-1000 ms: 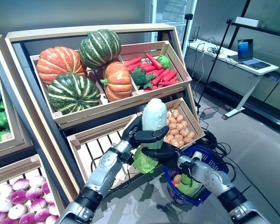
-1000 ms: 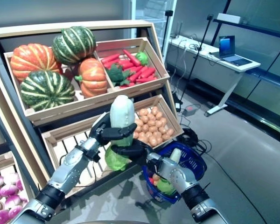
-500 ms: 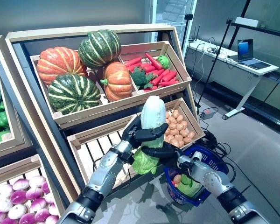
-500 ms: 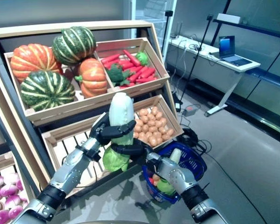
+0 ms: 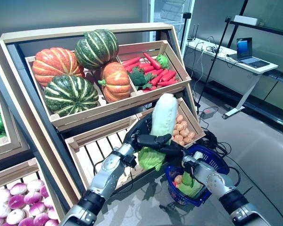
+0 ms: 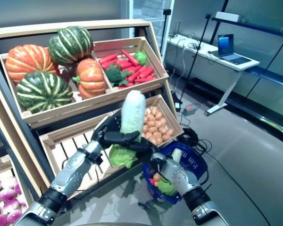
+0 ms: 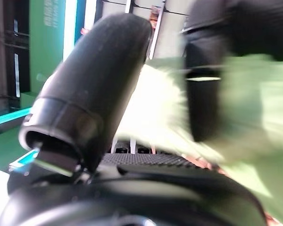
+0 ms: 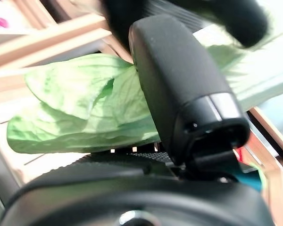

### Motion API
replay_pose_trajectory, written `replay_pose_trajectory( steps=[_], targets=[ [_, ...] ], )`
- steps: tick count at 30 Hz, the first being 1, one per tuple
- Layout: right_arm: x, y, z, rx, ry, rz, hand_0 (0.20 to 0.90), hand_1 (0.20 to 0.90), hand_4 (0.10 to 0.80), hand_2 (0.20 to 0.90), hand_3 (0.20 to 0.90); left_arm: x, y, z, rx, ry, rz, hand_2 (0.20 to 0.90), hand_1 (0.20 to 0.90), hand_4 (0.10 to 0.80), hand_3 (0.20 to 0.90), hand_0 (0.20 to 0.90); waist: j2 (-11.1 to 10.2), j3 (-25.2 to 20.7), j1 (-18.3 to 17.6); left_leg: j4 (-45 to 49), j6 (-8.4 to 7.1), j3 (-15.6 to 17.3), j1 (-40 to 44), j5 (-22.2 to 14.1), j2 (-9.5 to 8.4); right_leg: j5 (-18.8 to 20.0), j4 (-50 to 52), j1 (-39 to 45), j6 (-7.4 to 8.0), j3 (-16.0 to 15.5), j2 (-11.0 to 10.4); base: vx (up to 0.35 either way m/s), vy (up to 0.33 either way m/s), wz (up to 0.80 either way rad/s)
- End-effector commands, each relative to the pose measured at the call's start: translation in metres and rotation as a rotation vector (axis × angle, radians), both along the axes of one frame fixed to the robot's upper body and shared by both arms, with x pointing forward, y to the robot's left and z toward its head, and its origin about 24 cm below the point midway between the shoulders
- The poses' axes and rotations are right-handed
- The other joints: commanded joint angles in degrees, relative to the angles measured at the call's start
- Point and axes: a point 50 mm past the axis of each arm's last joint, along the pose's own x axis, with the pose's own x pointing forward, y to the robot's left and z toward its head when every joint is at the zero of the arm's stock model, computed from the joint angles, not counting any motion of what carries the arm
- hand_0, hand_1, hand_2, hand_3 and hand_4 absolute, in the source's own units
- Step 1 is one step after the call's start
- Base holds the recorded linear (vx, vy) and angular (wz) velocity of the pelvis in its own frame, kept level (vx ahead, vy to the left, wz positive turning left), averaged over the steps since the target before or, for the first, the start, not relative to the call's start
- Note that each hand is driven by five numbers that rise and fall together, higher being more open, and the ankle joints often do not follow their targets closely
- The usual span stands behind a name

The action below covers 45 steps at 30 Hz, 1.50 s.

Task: Put vegetables into the basket

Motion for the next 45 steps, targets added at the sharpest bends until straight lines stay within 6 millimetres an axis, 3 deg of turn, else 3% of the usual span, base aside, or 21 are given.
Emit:
replay_pose_trajectory(
  steps=[1,7,15,20,26,29,30,33,35,40,43,45],
  targets=[
    [0.039,-0.038,0.067,0.175,-0.288,-0.251,0.300,0.300,0.400,0.300,0.300,0.024,0.014,0.035,-0.026,-0.160,0.075,0.900,0.900,0.800,0.900,0.900,0.26,-0.18,-0.46,0.09,0.64,-0.88,1.23,-4.02,0.28,1.08,0.06,-0.18,-2.12,-0.73,-0.63,-0.008,-0.009,-0.11],
    [0.029,-0.082,0.048,0.087,-0.208,-0.387,0.300,0.300,0.400,0.300,0.300,0.024,0.045,0.038,0.067,-0.186,0.163,0.900,0.900,0.800,0.900,0.900,0.33,0.30,-0.91,0.09,0.58,-0.28,0.98,-3.80,0.35,1.19,0.06,-0.58,-2.13,-0.49,-0.52,-0.005,-0.002,-0.02],
    [-0.004,-0.144,0.002,-0.038,0.008,-0.612,0.300,0.300,0.400,0.300,0.300,0.021,0.094,0.038,0.129,-0.182,0.372,0.900,0.900,0.800,0.900,0.900,0.17,0.86,-0.78,0.09,0.49,0.33,0.51,-3.63,0.34,1.20,0.06,-0.83,-2.07,-0.96,-0.62,0.000,0.000,-0.01],
    [-0.020,-0.167,-0.022,-0.032,0.146,-0.738,0.300,0.300,0.400,0.300,0.300,0.016,0.103,0.024,0.109,-0.117,0.423,0.900,0.900,0.800,0.900,0.900,0.47,1.59,-0.06,0.09,0.50,0.30,0.28,-3.65,0.28,1.16,0.06,-1.08,-2.23,-1.31,-0.66,0.036,-0.007,0.00],
    [-0.036,-0.184,-0.047,-0.108,0.343,-0.899,0.300,0.300,0.400,0.300,0.300,0.008,0.096,0.000,0.117,-0.018,0.443,0.900,0.900,0.800,0.900,0.900,1.03,4.00,1.86,0.09,0.69,-0.50,-0.72,-3.59,0.14,0.78,0.72,-1.71,-2.64,-1.96,-0.63,0.002,-0.021,-0.02],
    [-0.007,-0.187,-0.026,-0.044,0.318,-0.980,0.300,0.300,0.400,0.300,0.300,0.021,0.085,0.006,0.128,-0.046,0.420,0.900,0.900,0.800,0.900,0.900,1.91,8.47,2.97,0.29,0.53,-1.63,-4.41,-2.43,0.17,-0.26,4.30,-6.34,-3.26,-2.29,-0.95,-0.324,-0.012,0.04],
    [0.016,-0.191,0.001,-0.015,0.224,-1.007,0.300,0.300,0.400,0.300,0.300,0.030,0.079,0.014,0.102,-0.075,0.422,0.900,0.900,0.800,0.900,0.900,2.90,12.27,3.47,2.10,0.27,-2.95,-7.43,-1.76,-0.06,-0.78,7.08,-9.29,-3.61,-2.33,-1.34,-0.483,0.040,0.02],
    [0.041,-0.197,0.041,0.021,0.093,-1.024,0.300,0.300,0.400,0.300,0.300,0.042,0.072,0.029,0.064,-0.125,0.418,0.900,0.900,0.800,0.900,0.900,4.09,17.15,3.68,8.48,-0.09,-4.14,-13.81,-2.27,-0.35,-1.92,12.59,-14.52,-4.17,-2.95,-2.75,-0.393,0.052,0.07],
    [0.057,-0.199,0.072,0.047,-0.024,-1.015,0.300,0.300,0.400,0.300,0.300,0.049,0.065,0.043,0.027,-0.164,0.409,0.900,0.900,0.800,0.900,0.900,4.63,21.39,3.36,19.28,-0.41,-5.34,-22.37,-5.15,0.18,-4.63,23.83,-23.09,-4.37,-2.09,-5.54,-0.368,0.060,0.14],
    [0.064,-0.198,0.091,0.021,-0.121,-0.966,0.300,0.300,0.400,0.300,0.300,0.048,0.059,0.046,0.013,-0.157,0.379,0.900,0.900,0.800,0.900,0.900,4.29,23.44,3.62,33.01,0.66,-6.08,-31.35,-11.10,1.21,-9.79,38.07,-32.17,-5.52,-0.79,-9.12,-0.133,0.019,0.16],
    [0.067,-0.209,0.109,-0.005,-0.167,-0.953,0.300,0.300,0.400,0.300,0.300,0.048,0.058,0.050,-0.020,-0.170,0.360,0.900,0.900,0.800,0.900,0.900,4.58,24.88,3.87,43.43,1.71,-7.54,-36.56,-17.70,1.60,-14.98,48.77,-37.56,-5.60,0.88,-11.49,-0.033,0.025,0.10],
    [0.066,-0.213,0.113,-0.006,-0.176,-0.959,0.300,0.300,0.400,0.300,0.300,0.047,0.058,0.051,-0.042,-0.175,0.347,0.900,0.900,0.800,0.900,0.900,4.70,25.12,3.92,46.01,2.01,-7.71,-38.01,-18.91,1.85,-15.80,51.16,-39.08,-5.68,1.24,-12.08,-0.054,0.014,-0.01]
  ],
)
